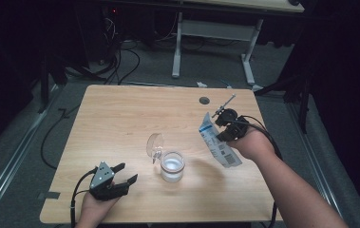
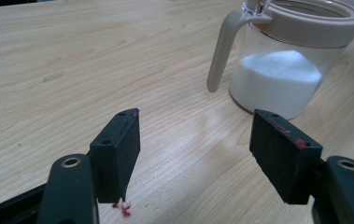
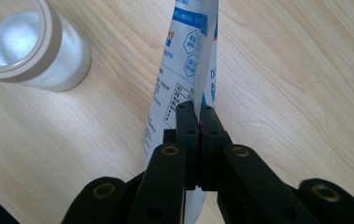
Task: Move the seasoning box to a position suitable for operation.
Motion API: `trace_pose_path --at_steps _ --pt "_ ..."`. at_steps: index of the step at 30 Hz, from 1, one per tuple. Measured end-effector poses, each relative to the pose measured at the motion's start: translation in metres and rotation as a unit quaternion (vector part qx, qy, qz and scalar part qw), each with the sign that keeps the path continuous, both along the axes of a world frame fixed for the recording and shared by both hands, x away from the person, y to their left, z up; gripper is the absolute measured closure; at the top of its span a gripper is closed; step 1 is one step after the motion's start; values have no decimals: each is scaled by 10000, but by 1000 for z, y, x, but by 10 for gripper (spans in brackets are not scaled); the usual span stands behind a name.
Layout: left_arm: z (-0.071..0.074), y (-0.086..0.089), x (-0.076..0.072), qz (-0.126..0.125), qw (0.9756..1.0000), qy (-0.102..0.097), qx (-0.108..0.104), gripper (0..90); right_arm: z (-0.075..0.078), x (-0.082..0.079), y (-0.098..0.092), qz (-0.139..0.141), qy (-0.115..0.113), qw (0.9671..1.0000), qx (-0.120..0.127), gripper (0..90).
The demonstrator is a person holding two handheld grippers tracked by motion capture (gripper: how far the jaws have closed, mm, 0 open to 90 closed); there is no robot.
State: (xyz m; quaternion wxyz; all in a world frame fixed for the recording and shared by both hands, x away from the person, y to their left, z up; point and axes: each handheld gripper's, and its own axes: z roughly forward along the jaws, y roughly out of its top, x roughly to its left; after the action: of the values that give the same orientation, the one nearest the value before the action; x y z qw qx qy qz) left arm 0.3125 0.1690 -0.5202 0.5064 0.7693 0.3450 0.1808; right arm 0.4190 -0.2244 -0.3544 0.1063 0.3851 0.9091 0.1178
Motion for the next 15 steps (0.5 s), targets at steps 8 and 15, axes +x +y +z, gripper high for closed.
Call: trace_pose_path --at_steps 8,15 --pt "4 4 -1 43 9999 -80 -100 347 -3 6 -5 -87 -2 10000 -9 897" --pt "4 5 -1 118 9999 -81 -89 361 -4 7 -9 -119 -105 9999 31 897"
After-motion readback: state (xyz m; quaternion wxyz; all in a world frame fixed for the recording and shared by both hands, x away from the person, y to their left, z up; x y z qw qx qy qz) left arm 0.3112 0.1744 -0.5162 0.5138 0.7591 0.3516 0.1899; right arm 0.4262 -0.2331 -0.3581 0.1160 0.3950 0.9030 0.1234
